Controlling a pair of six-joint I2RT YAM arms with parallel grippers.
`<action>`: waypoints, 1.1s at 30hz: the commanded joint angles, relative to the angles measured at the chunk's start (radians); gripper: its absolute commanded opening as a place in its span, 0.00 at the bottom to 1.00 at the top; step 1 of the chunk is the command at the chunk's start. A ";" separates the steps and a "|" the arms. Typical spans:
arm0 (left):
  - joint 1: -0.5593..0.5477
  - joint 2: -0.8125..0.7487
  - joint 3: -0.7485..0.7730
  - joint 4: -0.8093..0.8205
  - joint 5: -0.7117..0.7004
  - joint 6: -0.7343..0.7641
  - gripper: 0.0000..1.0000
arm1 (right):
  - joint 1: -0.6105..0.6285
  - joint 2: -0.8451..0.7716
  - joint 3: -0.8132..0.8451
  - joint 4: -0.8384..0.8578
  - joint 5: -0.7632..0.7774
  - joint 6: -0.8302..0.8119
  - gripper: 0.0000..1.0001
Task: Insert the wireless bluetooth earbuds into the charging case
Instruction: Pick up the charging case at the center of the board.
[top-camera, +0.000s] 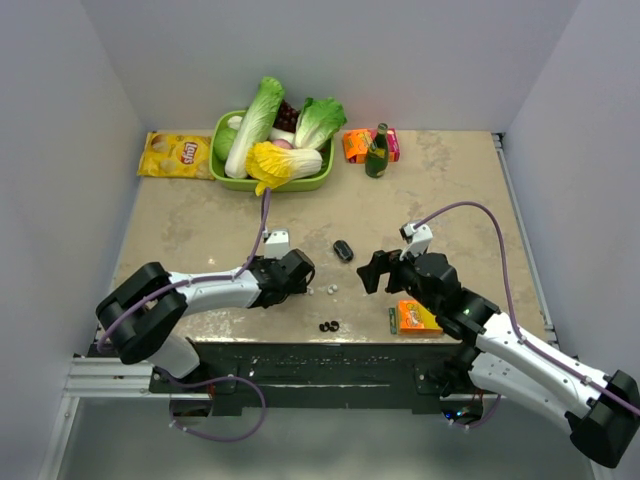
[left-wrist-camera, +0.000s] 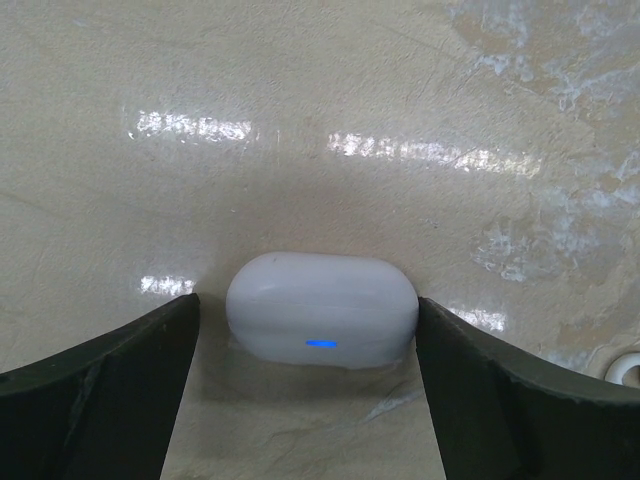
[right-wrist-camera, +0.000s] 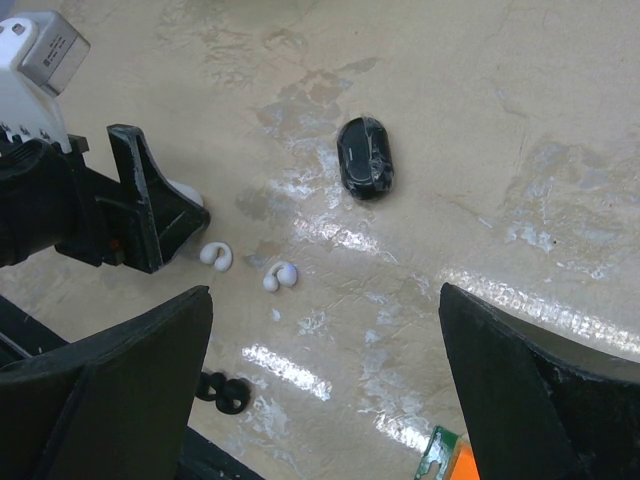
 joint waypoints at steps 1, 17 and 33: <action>-0.001 0.029 -0.008 0.003 0.010 -0.017 0.92 | -0.001 -0.017 -0.006 0.021 -0.012 0.005 0.98; -0.001 0.042 -0.029 0.026 0.036 0.009 0.90 | -0.001 -0.008 -0.003 0.019 -0.010 0.004 0.98; -0.002 0.045 -0.045 -0.011 0.027 -0.034 0.77 | -0.001 0.005 0.003 0.024 -0.012 0.002 0.98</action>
